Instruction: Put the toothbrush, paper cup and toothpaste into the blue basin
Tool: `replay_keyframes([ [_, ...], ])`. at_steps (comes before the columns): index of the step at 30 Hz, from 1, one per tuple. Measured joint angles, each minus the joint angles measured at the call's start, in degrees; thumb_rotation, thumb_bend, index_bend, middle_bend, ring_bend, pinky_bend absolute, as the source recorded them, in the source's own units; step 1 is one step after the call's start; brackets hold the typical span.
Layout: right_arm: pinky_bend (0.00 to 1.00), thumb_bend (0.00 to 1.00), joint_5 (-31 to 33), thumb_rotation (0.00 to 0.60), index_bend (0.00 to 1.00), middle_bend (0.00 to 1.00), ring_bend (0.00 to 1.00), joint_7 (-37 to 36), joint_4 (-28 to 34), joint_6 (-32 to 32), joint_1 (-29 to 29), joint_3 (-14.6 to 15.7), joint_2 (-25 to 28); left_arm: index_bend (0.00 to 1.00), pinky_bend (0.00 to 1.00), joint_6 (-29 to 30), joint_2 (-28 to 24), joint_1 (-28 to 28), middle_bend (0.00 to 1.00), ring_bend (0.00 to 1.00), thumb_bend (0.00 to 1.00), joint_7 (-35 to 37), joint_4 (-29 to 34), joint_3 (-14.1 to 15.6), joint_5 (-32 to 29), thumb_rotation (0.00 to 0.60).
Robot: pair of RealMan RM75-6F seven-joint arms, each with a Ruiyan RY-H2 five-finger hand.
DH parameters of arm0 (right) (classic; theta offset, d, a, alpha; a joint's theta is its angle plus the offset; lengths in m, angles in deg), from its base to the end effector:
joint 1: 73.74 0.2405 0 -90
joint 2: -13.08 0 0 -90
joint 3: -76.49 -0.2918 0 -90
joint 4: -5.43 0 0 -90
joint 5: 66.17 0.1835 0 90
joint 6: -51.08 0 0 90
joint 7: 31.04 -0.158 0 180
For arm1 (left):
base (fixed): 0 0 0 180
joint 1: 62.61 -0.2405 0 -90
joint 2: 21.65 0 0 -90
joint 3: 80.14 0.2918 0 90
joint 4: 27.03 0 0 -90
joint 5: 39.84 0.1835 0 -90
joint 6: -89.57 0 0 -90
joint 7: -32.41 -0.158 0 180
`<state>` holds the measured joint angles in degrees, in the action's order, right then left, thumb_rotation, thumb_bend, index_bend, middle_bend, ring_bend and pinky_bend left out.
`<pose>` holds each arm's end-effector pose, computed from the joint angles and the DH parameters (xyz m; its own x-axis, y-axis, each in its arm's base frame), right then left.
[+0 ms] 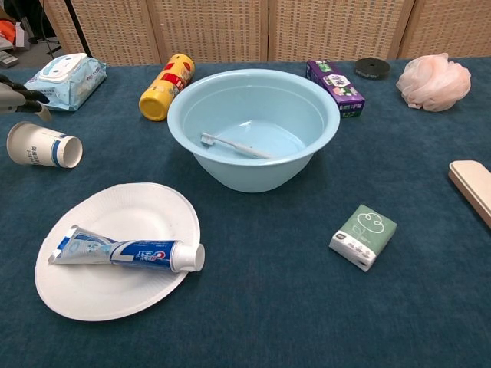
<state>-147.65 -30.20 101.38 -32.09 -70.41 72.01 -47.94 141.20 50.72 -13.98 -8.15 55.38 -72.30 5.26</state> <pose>-0.3391 -0.1906 0.2159 0.3904 -0.0197 0.9204 -0.9165 0.0860 0.3906 -0.2794 0.3936 0.1024 0.8697 0.3196 0.3762 0.4661 -0.2808 -0.8390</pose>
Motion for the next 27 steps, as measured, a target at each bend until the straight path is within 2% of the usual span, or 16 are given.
replay_keyframes([
  [7,0.00,0.12,-0.24,0.600,0.00,0.00,0.00,-0.51,0.02,-0.30,-0.08,-0.05,0.05,0.17,0.02,2.17,2.82,-1.29,0.00,0.00,0.16,-0.66,-2.34,-0.96,0.99,0.600],
  [11,0.00,0.12,-0.56,0.600,0.00,0.00,0.00,-0.86,0.15,-0.80,-0.28,-0.09,0.16,0.22,0.09,4.29,5.31,-2.35,0.00,0.00,0.18,-1.58,-4.64,-1.73,1.90,0.600],
  [18,0.00,0.12,-0.79,0.600,0.00,0.00,0.00,-1.12,0.20,-0.78,-0.31,-0.02,0.27,0.26,0.10,4.51,8.14,-3.68,0.00,0.00,0.20,-1.94,-7.26,-2.23,3.63,0.600],
  [27,0.00,0.12,-1.00,0.600,0.00,0.00,0.00,-1.13,0.38,-0.71,-0.29,0.06,0.33,0.35,0.16,6.03,10.16,-5.62,0.02,0.04,0.25,-1.45,-10.53,-3.44,7.37,0.600],
])
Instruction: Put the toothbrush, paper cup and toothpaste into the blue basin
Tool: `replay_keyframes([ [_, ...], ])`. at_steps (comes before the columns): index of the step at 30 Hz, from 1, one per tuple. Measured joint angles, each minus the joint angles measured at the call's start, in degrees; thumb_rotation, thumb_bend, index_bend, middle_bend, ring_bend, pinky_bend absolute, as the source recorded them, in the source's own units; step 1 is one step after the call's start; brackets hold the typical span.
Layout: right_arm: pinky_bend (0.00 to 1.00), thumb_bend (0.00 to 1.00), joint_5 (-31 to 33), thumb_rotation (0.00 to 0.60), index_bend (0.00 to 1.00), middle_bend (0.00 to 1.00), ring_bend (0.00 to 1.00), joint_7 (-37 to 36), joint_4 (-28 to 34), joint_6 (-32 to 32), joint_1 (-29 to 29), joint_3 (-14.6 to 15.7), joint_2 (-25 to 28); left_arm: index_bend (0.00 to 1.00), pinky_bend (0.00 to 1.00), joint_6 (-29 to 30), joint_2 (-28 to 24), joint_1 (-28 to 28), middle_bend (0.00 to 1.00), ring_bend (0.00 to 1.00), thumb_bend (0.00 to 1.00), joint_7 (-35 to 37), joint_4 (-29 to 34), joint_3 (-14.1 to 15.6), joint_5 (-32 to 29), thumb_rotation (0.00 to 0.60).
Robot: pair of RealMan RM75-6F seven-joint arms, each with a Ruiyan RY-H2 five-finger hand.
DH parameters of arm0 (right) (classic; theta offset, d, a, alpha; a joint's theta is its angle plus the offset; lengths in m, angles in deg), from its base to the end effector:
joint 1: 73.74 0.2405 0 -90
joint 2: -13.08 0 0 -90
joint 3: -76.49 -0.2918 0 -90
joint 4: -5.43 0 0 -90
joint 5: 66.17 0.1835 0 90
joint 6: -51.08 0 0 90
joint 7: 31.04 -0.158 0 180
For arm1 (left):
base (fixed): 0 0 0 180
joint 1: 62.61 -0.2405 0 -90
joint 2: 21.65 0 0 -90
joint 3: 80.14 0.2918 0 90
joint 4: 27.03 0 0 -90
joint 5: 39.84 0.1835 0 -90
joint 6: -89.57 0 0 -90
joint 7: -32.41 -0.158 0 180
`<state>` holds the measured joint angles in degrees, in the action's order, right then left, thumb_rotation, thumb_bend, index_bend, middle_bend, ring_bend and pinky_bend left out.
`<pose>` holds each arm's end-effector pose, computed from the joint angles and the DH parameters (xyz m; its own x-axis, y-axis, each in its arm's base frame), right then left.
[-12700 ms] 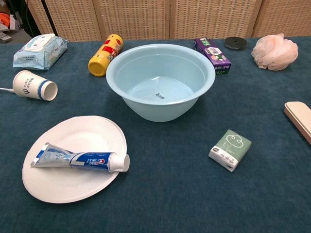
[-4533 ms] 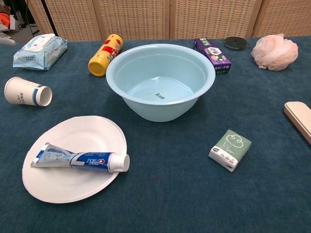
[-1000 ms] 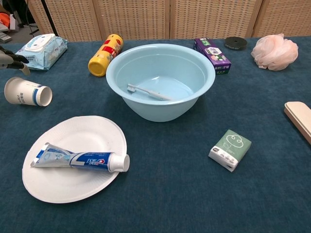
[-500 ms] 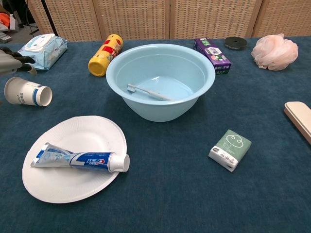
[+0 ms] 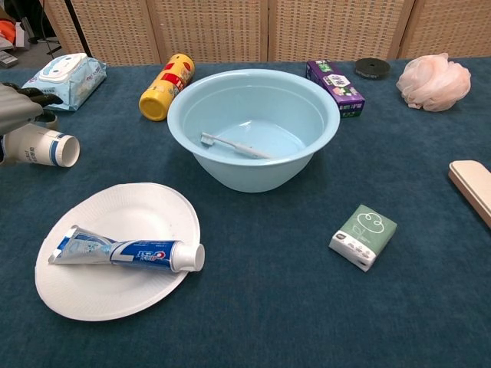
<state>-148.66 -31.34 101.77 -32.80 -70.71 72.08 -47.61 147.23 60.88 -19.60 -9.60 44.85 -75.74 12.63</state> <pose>-0.3359 -0.1888 0.2179 0.3739 -0.0091 0.9274 -0.9247 0.0733 0.3736 -0.2906 0.3913 0.0644 0.9014 0.1980 0.3851 0.4263 -0.2504 -0.8692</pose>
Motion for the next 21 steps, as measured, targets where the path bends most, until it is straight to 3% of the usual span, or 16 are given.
replay_keyframes([
  [13,0.00,0.12,0.00,0.600,0.00,0.00,0.00,0.10,0.16,0.42,0.14,0.10,-0.06,0.38,0.16,1.33,-3.09,-0.92,0.03,0.04,0.27,0.59,2.11,-3.13,2.16,0.600],
  [21,0.00,0.12,0.08,0.600,0.00,0.00,0.00,-0.64,0.07,0.43,0.11,0.04,0.06,0.38,0.16,3.04,-8.03,0.73,0.03,0.04,0.26,0.63,8.67,-8.69,1.96,0.600],
])
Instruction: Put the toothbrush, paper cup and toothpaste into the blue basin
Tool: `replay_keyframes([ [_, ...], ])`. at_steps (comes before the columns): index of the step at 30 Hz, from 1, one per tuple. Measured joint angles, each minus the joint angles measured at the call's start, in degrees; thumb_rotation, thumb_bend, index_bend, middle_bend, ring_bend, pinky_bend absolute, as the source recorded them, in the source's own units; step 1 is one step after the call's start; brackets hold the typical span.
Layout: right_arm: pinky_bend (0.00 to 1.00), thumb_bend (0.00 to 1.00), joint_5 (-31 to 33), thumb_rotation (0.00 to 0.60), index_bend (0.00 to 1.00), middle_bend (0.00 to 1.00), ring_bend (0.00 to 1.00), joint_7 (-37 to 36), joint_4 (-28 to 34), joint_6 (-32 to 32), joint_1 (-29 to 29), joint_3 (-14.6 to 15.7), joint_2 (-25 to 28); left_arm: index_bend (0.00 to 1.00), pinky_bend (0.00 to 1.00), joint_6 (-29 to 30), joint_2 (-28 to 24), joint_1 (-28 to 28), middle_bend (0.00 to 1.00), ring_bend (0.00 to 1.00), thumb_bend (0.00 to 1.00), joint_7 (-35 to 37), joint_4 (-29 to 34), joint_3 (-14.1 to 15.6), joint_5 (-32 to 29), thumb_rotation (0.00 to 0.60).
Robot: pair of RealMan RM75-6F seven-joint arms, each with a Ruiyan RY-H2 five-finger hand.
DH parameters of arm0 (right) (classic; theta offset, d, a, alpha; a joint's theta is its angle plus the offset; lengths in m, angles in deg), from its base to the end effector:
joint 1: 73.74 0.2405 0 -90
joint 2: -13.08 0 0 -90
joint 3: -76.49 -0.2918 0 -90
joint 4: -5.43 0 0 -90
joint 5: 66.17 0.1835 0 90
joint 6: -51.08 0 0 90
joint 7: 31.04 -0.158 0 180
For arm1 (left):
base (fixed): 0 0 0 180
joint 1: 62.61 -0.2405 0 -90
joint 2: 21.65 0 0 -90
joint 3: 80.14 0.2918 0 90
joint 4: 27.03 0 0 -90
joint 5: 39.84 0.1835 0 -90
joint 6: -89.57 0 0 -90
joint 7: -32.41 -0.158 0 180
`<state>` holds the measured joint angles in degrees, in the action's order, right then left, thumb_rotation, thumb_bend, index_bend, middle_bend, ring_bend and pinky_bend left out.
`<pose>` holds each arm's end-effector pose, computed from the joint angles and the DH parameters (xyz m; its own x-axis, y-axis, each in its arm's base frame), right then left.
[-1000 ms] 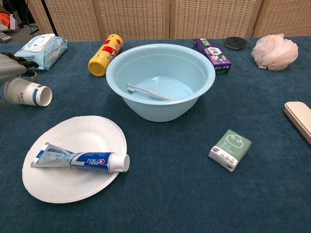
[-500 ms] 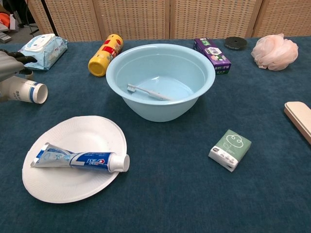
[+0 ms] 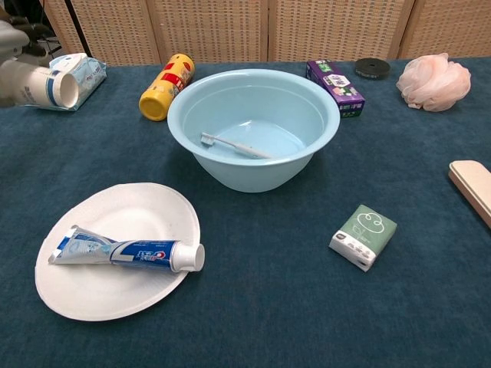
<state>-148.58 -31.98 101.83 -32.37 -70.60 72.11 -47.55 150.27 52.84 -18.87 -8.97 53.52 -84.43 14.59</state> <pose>-0.3360 -0.1893 0.2170 0.3630 -0.0156 0.9317 -0.9289 0.0731 0.3631 -0.2435 0.4130 0.1246 0.8618 0.0570 0.5041 0.5059 -0.1724 -0.8452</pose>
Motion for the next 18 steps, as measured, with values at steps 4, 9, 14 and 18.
replay_keyframes([
  [4,0.00,0.12,0.06,0.600,0.00,0.00,0.00,-0.72,-0.12,0.07,-0.01,-0.05,0.17,0.38,0.16,-0.09,-1.34,1.88,0.03,0.04,0.26,-0.69,3.35,-3.40,-2.31,0.600],
  [9,0.00,0.12,0.60,0.600,0.00,0.00,0.00,-2.28,-0.48,0.32,-0.03,-0.28,0.46,0.38,0.16,-0.32,-0.77,5.47,0.03,0.04,0.26,-2.76,6.58,-6.89,-4.44,0.600],
  [14,0.00,0.12,1.09,0.600,0.00,0.00,0.00,-4.96,-0.99,0.71,-0.09,-0.51,1.03,0.38,0.16,-0.61,3.69,9.28,0.03,0.04,0.26,-5.27,8.49,-8.75,-6.22,0.600],
  [18,0.00,0.12,0.92,0.600,0.00,0.00,0.00,-7.13,-1.32,0.72,-0.21,-0.58,1.51,0.38,0.16,-0.71,7.95,12.24,0.03,0.04,0.26,-7.79,9.34,-9.61,-8.46,0.600],
])
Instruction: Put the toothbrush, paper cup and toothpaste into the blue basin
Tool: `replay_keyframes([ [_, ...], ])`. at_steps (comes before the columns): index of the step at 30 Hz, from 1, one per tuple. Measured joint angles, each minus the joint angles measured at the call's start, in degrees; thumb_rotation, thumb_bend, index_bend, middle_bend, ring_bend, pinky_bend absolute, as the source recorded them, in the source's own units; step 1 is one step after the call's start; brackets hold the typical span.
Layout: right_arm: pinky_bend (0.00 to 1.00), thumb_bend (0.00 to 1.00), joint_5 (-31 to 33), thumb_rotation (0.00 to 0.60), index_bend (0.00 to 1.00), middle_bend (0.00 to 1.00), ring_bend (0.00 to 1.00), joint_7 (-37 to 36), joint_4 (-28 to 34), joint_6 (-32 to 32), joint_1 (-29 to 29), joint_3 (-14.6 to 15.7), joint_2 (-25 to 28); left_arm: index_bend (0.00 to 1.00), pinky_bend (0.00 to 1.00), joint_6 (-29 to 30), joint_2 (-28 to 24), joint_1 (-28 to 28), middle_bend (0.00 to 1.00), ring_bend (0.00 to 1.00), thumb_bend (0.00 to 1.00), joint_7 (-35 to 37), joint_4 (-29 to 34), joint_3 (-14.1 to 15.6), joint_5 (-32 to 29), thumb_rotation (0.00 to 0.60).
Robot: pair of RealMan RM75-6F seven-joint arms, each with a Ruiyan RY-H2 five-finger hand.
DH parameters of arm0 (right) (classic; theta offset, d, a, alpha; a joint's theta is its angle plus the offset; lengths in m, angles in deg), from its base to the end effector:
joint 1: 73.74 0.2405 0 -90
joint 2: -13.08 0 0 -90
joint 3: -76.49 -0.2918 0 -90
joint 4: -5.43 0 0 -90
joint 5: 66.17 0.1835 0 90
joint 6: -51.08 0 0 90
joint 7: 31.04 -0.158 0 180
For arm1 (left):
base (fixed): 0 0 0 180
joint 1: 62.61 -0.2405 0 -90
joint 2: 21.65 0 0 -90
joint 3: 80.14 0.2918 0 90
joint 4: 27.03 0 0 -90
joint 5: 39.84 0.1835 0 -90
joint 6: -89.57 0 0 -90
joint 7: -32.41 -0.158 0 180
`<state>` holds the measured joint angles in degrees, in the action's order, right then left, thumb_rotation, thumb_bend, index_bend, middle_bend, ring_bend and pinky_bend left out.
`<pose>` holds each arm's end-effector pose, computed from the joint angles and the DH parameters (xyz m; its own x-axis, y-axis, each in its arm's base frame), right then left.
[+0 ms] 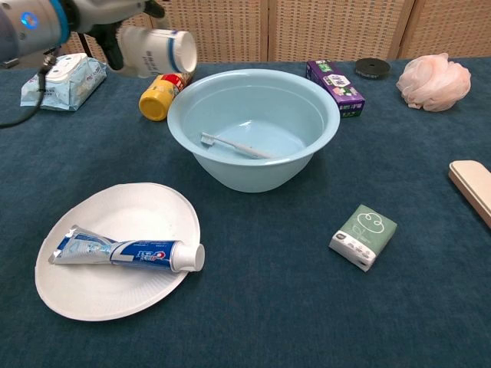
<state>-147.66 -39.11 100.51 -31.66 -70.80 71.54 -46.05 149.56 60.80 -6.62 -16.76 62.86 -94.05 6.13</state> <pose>-0.3433 -0.1900 0.2292 0.2890 -0.0046 0.9573 -0.9529 0.0953 0.2881 -0.1004 0.4322 0.0624 0.7296 -0.0038 0.6838 0.6397 -0.3495 -0.6845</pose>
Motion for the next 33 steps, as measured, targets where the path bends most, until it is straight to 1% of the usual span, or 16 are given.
replay_keyframes([
  [5,0.00,0.13,-0.23,0.600,0.00,0.00,0.00,-2.65,-0.50,-0.08,-0.18,-0.08,0.57,0.38,0.16,0.35,5.41,3.70,0.03,0.04,0.26,-2.83,-0.42,-0.79,-2.19,0.600],
  [11,0.00,0.12,0.07,0.600,0.00,0.00,0.00,-5.72,-1.33,-0.28,-0.50,-0.40,1.21,0.38,0.16,0.61,9.97,7.47,0.03,0.04,0.24,-4.80,-2.23,-2.03,-4.73,0.600],
  [13,0.00,0.12,0.14,0.600,0.00,0.00,0.00,-6.39,-1.58,-0.41,-0.62,-0.50,1.39,0.35,0.16,0.94,10.66,8.05,0.03,0.04,0.23,-4.99,-2.56,-2.24,-5.08,0.600],
  [16,0.00,0.12,0.23,0.600,0.00,0.00,0.00,-6.96,-1.82,-0.61,-0.80,-0.62,1.59,0.23,0.16,1.44,10.99,8.37,0.01,0.02,0.19,-4.97,-2.62,-2.16,-5.11,0.600],
  [18,0.00,0.12,0.18,0.600,0.00,0.00,0.00,-7.02,-1.82,-0.68,-0.85,-0.63,1.64,0.15,0.16,1.71,11.00,8.38,0.00,0.00,0.14,-4.84,-2.59,-2.13,-5.34,0.600],
  [21,0.00,0.12,0.02,0.600,0.00,0.00,0.00,-6.81,-1.73,-0.73,-0.85,-0.59,1.61,0.12,0.16,2.02,10.70,8.25,0.00,0.00,0.12,-4.45,-2.31,-2.18,-6.08,0.600],
  [27,0.00,0.12,-0.17,0.600,0.00,0.00,0.00,-5.74,-1.54,-0.56,-0.70,-0.47,1.37,0.13,0.16,2.39,9.02,7.33,0.00,0.00,0.13,-2.88,-1.45,-1.79,-5.79,0.600],
  [30,0.00,0.12,-0.40,0.600,0.00,0.00,0.00,-4.90,-1.37,-0.52,-0.60,-0.37,1.19,0.19,0.16,2.61,7.77,6.49,0.00,0.00,0.14,-1.92,-0.18,-1.44,-5.62,0.600],
  [33,0.00,0.12,-0.47,0.600,0.00,0.00,0.00,-4.05,-1.19,-0.36,-0.50,-0.26,1.02,0.23,0.16,2.72,6.15,5.55,0.00,0.00,0.15,-1.14,2.52,-0.98,-5.79,0.600],
])
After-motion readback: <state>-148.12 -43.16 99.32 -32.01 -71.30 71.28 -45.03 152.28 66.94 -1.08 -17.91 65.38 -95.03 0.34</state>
